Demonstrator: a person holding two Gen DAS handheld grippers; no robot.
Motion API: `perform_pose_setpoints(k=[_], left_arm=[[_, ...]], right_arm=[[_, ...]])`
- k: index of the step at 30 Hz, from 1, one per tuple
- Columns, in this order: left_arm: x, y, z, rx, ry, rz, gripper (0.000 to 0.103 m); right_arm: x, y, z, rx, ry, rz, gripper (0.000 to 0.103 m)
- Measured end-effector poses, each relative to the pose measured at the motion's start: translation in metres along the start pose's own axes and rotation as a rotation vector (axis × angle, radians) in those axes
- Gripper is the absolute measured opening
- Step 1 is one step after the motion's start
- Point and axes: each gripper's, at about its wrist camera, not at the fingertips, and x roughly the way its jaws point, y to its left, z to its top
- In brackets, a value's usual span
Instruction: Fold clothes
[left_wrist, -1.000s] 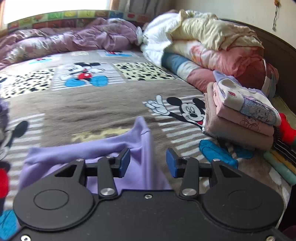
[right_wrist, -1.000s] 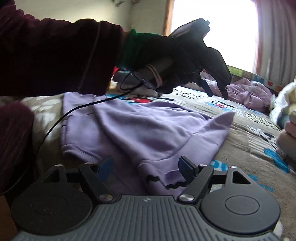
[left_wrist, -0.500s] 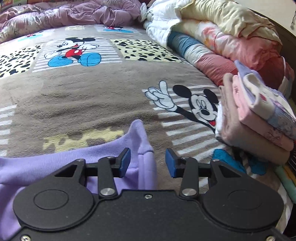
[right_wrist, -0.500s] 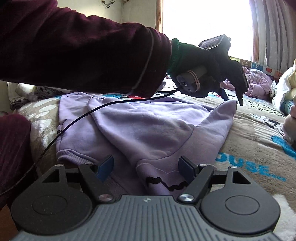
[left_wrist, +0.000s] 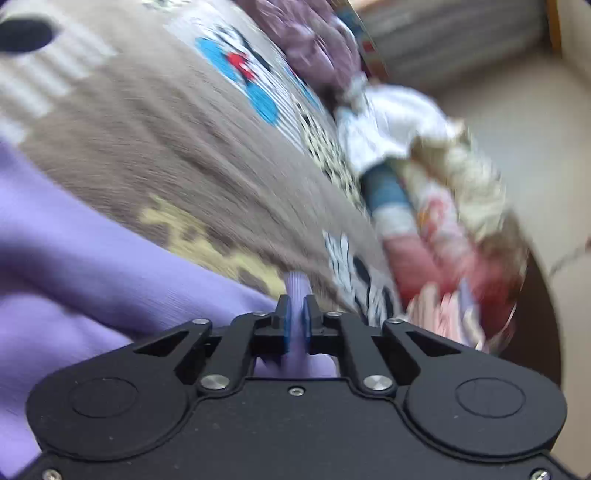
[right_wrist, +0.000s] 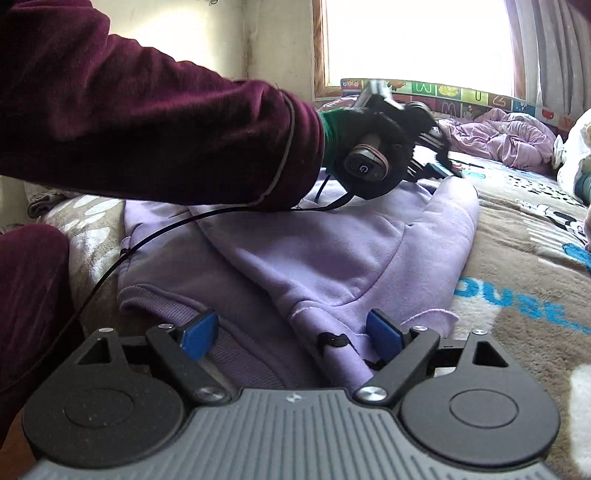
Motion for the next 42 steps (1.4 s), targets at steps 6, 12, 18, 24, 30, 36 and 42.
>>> perform_pose_setpoints(k=[6,12,18,24,30,36,42], left_arm=[[-0.011,-0.030,0.007,0.085,-0.007,0.026,0.005],[-0.006,-0.068,0.001,0.208,0.049,0.089,0.055],[0.008,-0.062,-0.012,0.249,0.118,0.113,0.012],[0.014,-0.041,-0.021,0.312,0.099,0.228,0.010],[0.009,-0.041,-0.026,0.359,0.073,0.245,0.015],[-0.023,-0.087,-0.031,0.550,-0.039,0.339,0.016],[-0.007,-0.124,-0.054,0.740,0.022,0.318,0.016]], right_arm=[[0.002,0.000,0.000,0.002,0.002,0.004,0.089],[0.001,-0.002,0.000,0.009,0.001,0.008,0.090],[0.000,-0.002,0.000,0.012,-0.001,0.012,0.090],[0.000,-0.003,0.000,0.012,-0.001,0.017,0.090],[0.002,-0.003,-0.001,0.011,-0.003,0.017,0.091],[0.005,0.000,0.000,0.011,-0.004,0.017,0.092],[0.007,0.002,0.001,0.009,-0.004,0.011,0.092]])
